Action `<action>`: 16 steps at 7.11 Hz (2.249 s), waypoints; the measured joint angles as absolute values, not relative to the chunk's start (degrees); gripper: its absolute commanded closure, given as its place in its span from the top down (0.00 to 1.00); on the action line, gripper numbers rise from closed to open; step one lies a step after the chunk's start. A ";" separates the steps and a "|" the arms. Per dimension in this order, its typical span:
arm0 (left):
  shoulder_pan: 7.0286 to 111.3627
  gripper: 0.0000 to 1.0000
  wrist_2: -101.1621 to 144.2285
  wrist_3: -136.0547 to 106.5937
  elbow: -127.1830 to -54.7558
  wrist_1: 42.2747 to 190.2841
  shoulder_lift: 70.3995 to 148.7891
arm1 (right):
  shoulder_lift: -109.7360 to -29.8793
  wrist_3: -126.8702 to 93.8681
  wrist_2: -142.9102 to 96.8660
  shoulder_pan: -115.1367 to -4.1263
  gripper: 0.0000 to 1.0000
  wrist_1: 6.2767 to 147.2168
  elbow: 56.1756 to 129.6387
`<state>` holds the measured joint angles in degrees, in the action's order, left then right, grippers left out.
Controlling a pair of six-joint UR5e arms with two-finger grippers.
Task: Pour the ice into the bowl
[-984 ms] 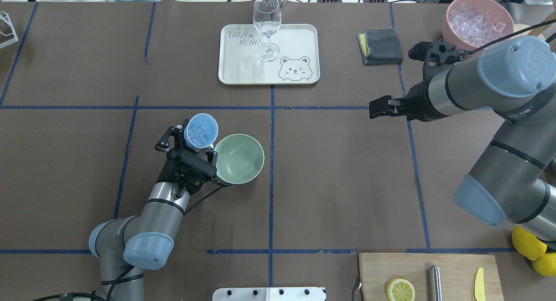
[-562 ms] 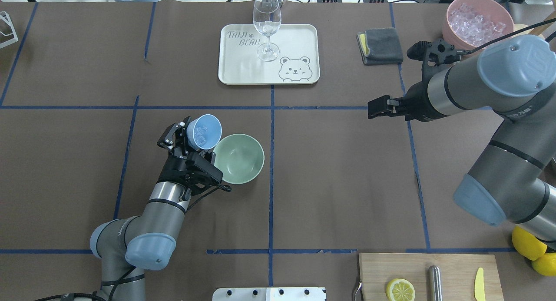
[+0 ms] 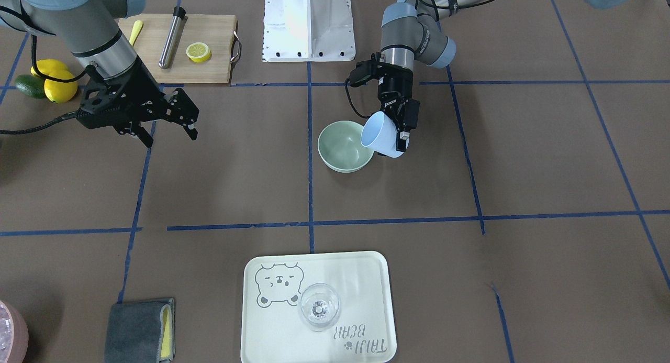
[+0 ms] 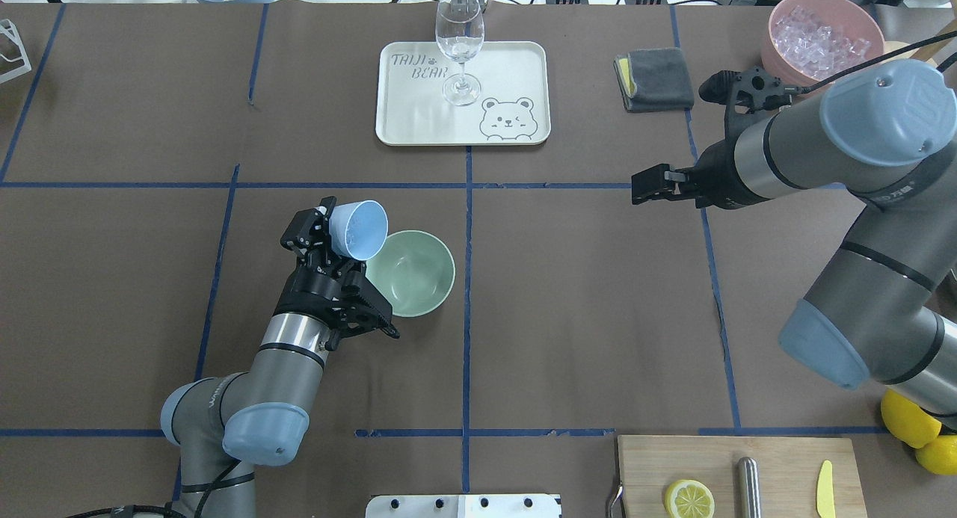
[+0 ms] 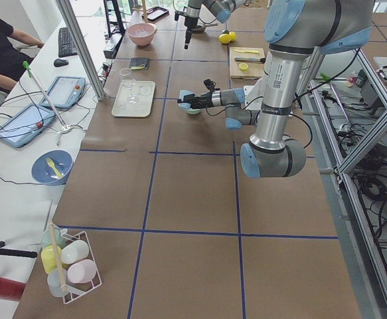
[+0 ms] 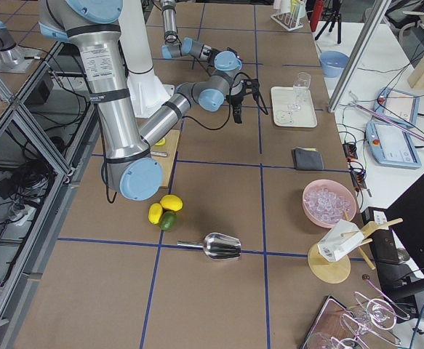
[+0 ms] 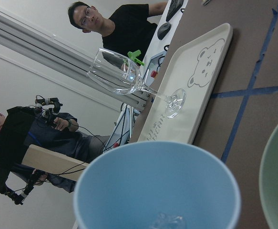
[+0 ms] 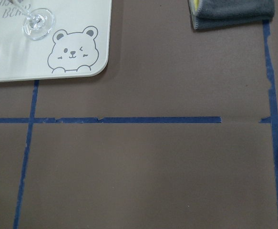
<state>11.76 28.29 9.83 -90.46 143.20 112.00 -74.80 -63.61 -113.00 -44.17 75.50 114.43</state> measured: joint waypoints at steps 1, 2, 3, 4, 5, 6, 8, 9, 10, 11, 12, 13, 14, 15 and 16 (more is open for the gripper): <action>11.72 0.00 27.73 13.56 -90.47 142.98 112.09 | -74.80 -63.63 -113.02 -44.17 1.00 75.50 114.39; 11.71 0.00 27.20 17.84 -90.59 142.76 112.20 | -74.80 -63.66 -113.02 -44.17 1.00 75.50 114.36; 11.66 0.00 26.95 21.39 -90.76 142.13 112.27 | -74.81 -63.69 -113.03 -44.17 1.00 75.50 114.36; 11.63 0.00 26.86 23.59 -90.91 140.83 112.33 | -74.85 -63.71 -113.03 -44.18 1.00 75.50 114.40; 11.62 0.00 26.82 25.03 -91.22 138.92 112.43 | -74.87 -63.74 -113.03 -44.20 1.00 75.50 114.45; 11.57 0.00 26.81 26.63 -91.78 137.04 112.63 | -74.88 -63.78 -113.01 -44.20 1.00 75.50 114.48; 11.50 0.00 26.81 29.41 -93.70 130.37 113.47 | -74.87 -63.80 -112.95 -44.24 1.00 75.50 114.60; 11.43 0.00 26.47 30.81 -94.95 126.28 113.76 | -74.87 -63.83 -112.94 -44.27 1.00 75.53 114.80; 11.27 0.00 25.80 33.27 -95.54 124.11 113.95 | -74.94 -63.86 -112.96 -44.28 1.00 75.63 115.05; 11.06 0.00 25.19 36.71 -95.67 123.18 114.03 | -74.98 -63.89 -112.99 -44.32 1.00 75.71 115.16; 10.89 0.00 24.52 39.11 -95.56 122.86 114.06 | -74.98 -63.89 -113.02 -44.33 1.00 75.74 115.18; 10.58 0.00 23.75 40.36 -95.29 122.75 114.08 | -75.02 -63.90 -113.02 -44.33 1.00 75.76 115.14; 10.05 0.00 22.55 41.95 -95.05 122.72 114.14 | -75.09 -63.90 -113.03 -44.36 1.00 75.76 115.12; 9.54 0.00 21.39 44.05 -94.82 122.70 114.34 | -75.15 -63.92 -113.05 -44.37 1.00 75.76 115.14; 9.24 0.00 20.79 45.37 -94.56 122.70 114.58 | -75.19 -63.94 -113.09 -44.38 1.00 75.76 115.18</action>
